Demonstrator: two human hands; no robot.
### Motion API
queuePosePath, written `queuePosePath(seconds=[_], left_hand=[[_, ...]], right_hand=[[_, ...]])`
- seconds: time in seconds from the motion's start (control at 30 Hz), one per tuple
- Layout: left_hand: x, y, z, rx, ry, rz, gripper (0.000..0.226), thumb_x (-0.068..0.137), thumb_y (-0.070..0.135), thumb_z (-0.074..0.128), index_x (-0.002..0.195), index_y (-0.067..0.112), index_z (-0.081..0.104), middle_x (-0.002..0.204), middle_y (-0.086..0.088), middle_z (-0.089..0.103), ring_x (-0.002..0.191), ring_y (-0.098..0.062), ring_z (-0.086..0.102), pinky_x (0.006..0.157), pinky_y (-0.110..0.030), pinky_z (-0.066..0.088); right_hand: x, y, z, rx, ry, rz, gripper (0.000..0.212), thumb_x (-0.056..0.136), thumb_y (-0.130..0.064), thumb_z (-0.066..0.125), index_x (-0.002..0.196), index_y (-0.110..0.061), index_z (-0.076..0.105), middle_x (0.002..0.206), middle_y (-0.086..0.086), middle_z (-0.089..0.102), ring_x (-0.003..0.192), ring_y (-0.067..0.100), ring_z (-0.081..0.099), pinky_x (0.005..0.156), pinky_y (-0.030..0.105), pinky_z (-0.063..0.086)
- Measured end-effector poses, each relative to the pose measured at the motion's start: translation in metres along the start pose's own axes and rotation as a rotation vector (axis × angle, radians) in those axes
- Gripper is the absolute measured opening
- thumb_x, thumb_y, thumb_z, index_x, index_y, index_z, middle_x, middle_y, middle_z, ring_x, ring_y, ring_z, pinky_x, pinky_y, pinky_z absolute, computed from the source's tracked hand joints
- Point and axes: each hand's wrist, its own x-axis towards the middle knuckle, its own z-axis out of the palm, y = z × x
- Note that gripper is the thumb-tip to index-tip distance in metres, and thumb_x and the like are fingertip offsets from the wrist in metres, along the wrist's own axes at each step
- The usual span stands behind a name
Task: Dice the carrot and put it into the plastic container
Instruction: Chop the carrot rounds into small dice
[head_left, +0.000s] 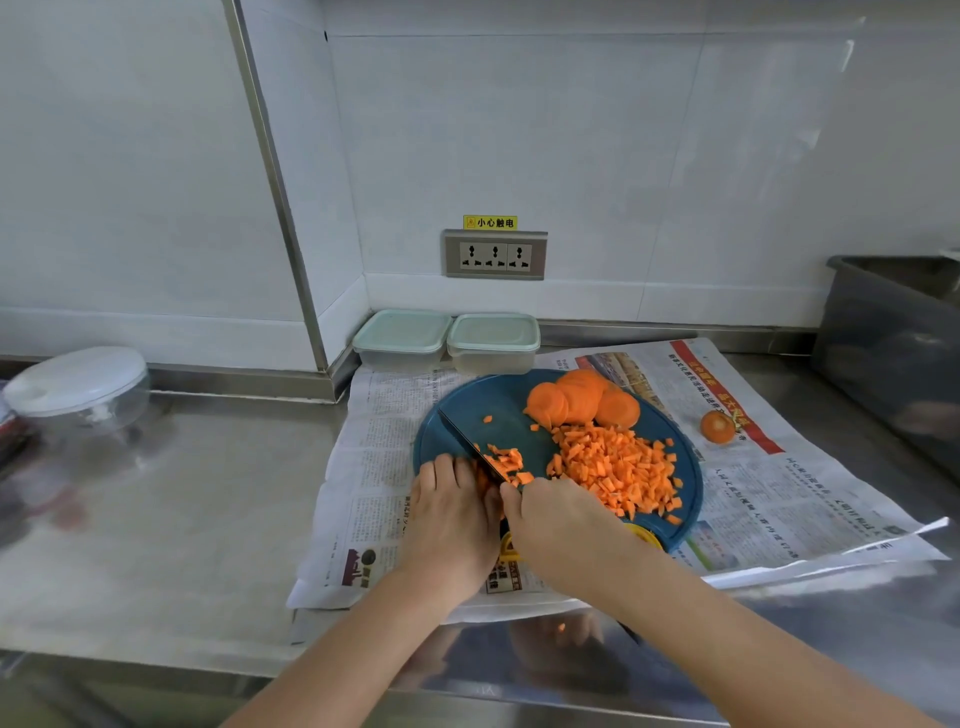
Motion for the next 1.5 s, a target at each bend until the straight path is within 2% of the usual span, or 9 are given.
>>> queuePosePath(seconds=[0.1,0.3,0.37,0.47,0.7,0.87,1.03,1.23,1.5], left_hand=[[0.001,-0.001,0.005,-0.003,0.083,0.027,0.054,0.090,0.041,0.011,0.103,0.012,0.054,0.103,-0.007,0.049,0.098,-0.025,0.047,0.087,-0.035,0.042],[0.002,-0.007,0.015,0.004,0.040,0.006,0.067,0.082,0.042,-0.006,0.120,0.021,0.045,0.113,-0.001,0.046,0.102,-0.019,0.039,0.091,-0.028,0.034],[0.001,-0.005,0.013,-0.013,0.100,0.000,0.061,0.087,0.044,0.002,0.114,0.019,0.050,0.109,-0.002,0.049,0.100,-0.019,0.044,0.089,-0.030,0.039],[-0.002,-0.004,0.010,-0.013,0.128,0.019,0.058,0.088,0.046,0.003,0.108,0.020,0.051,0.108,0.000,0.049,0.099,-0.016,0.042,0.090,-0.029,0.040],[-0.003,-0.002,0.000,-0.051,0.085,-0.012,0.076,0.081,0.057,-0.003,0.119,0.016,0.049,0.117,-0.002,0.049,0.107,-0.018,0.041,0.098,-0.032,0.037],[-0.008,-0.002,-0.010,0.004,0.013,-0.022,0.094,0.072,0.070,-0.006,0.132,0.015,0.041,0.129,0.000,0.043,0.119,-0.017,0.036,0.103,-0.028,0.028],[-0.003,0.011,-0.015,0.044,-0.050,-0.131,0.065,0.092,0.062,0.032,0.130,0.010,0.041,0.128,-0.006,0.042,0.119,-0.021,0.036,0.100,-0.030,0.033],[0.001,0.015,-0.018,-0.004,-0.061,-0.190,0.047,0.094,0.043,0.039,0.127,0.009,0.042,0.129,-0.008,0.042,0.119,-0.022,0.036,0.100,-0.032,0.033],[0.000,0.024,-0.018,0.041,-0.041,-0.234,0.069,0.090,0.064,0.037,0.131,0.008,0.040,0.130,-0.009,0.041,0.122,-0.024,0.036,0.100,-0.033,0.034]], right_hand=[[0.007,-0.007,-0.003,0.089,-0.001,0.070,0.031,0.104,-0.020,0.026,0.117,-0.009,0.052,0.066,-0.002,0.029,0.060,0.017,0.038,0.052,0.023,0.025],[0.023,-0.014,-0.012,0.295,0.022,0.152,0.025,0.103,-0.016,0.025,0.113,-0.013,0.048,0.087,0.008,0.052,0.107,0.036,0.056,0.053,0.025,0.026],[0.023,-0.011,-0.018,0.309,-0.069,0.180,0.028,0.104,-0.014,0.025,0.117,-0.004,0.047,0.100,0.016,0.057,0.095,0.033,0.060,0.059,0.031,0.038],[0.019,0.003,-0.032,0.520,-0.136,0.284,0.041,0.104,-0.031,0.026,0.078,-0.009,0.049,0.063,0.010,0.054,0.050,0.020,0.050,0.049,0.027,0.043],[-0.017,0.010,-0.041,0.567,-0.012,0.257,0.051,0.103,-0.041,0.025,0.065,-0.010,0.040,0.050,0.008,0.046,0.030,0.013,0.042,0.035,0.023,0.037],[-0.031,0.010,-0.033,0.514,0.031,0.258,0.053,0.103,-0.042,0.027,0.068,-0.007,0.047,0.055,0.010,0.049,0.030,0.010,0.043,0.036,0.024,0.038],[-0.037,0.014,-0.034,0.532,0.047,0.287,0.051,0.103,-0.040,0.026,0.065,-0.009,0.043,0.057,0.010,0.048,0.038,0.014,0.044,0.042,0.026,0.038],[-0.043,0.014,-0.034,0.517,0.053,0.283,0.052,0.103,-0.039,0.028,0.062,-0.010,0.042,0.058,0.010,0.048,0.038,0.013,0.044,0.043,0.026,0.038],[-0.051,0.018,-0.031,0.525,0.021,0.278,0.045,0.103,-0.039,0.024,0.066,-0.020,0.041,0.053,0.004,0.045,0.036,0.013,0.042,0.038,0.024,0.037]])
